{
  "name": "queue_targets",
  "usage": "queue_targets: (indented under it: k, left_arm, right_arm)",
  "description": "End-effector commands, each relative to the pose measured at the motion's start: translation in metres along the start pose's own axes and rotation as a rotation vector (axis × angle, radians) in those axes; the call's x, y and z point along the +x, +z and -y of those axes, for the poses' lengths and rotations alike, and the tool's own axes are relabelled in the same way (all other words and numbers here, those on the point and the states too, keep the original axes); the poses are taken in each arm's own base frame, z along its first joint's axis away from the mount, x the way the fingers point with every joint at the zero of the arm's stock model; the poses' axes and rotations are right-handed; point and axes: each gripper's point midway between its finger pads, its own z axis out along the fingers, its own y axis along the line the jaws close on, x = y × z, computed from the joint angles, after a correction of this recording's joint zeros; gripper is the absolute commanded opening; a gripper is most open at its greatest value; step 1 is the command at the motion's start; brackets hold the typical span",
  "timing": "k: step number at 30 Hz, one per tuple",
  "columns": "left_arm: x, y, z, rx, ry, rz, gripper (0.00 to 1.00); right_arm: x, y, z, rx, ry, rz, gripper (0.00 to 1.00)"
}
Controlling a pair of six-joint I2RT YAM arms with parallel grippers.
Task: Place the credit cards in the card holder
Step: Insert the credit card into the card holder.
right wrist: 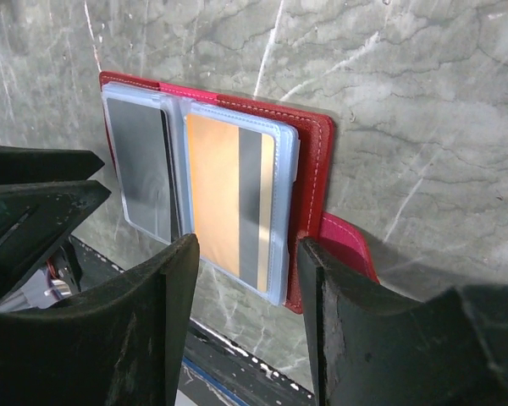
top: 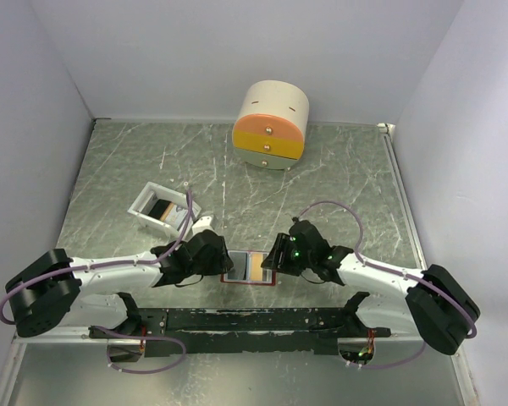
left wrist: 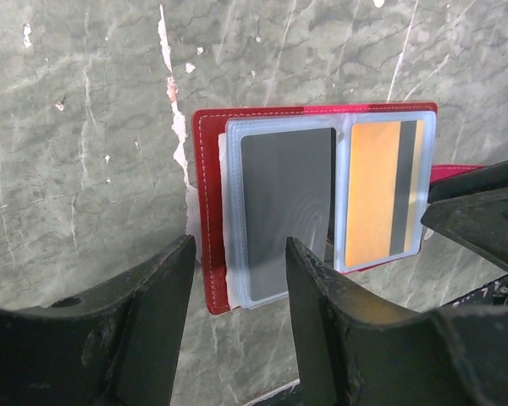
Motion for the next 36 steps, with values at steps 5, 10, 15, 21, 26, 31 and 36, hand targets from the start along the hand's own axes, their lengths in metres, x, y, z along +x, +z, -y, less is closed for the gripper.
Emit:
queue_targets:
  k: [5,10,15,21,26,31,36]
  left_arm:
    - [0.013,0.008,0.001,0.027,0.022,-0.056,0.52]
    - [0.017,0.011,0.005,0.045,0.024,-0.075,0.48]
    - [0.018,0.011,0.008,0.060,0.022,-0.081,0.45]
    - [0.021,0.012,0.010,0.069,0.018,-0.095,0.45]
    - [0.020,0.012,0.012,0.074,0.015,-0.095,0.45]
    - [0.021,0.012,0.013,0.082,0.011,-0.099,0.45]
    - [0.024,0.013,0.013,0.086,0.006,-0.108,0.45]
  right_arm:
    - [-0.007,0.001,-0.017,-0.051,-0.009,0.016,0.50]
    - [-0.009,0.001,-0.020,-0.057,-0.016,0.017,0.49]
    - [-0.011,0.000,-0.025,-0.072,-0.023,0.021,0.48]
    - [-0.014,-0.004,-0.023,-0.057,-0.029,0.034,0.47]
    - [-0.016,-0.008,-0.027,-0.075,-0.035,0.045,0.47]
    - [-0.019,-0.015,-0.031,-0.089,-0.038,0.068,0.48]
    - [-0.025,-0.018,-0.012,0.032,-0.054,0.091,0.50]
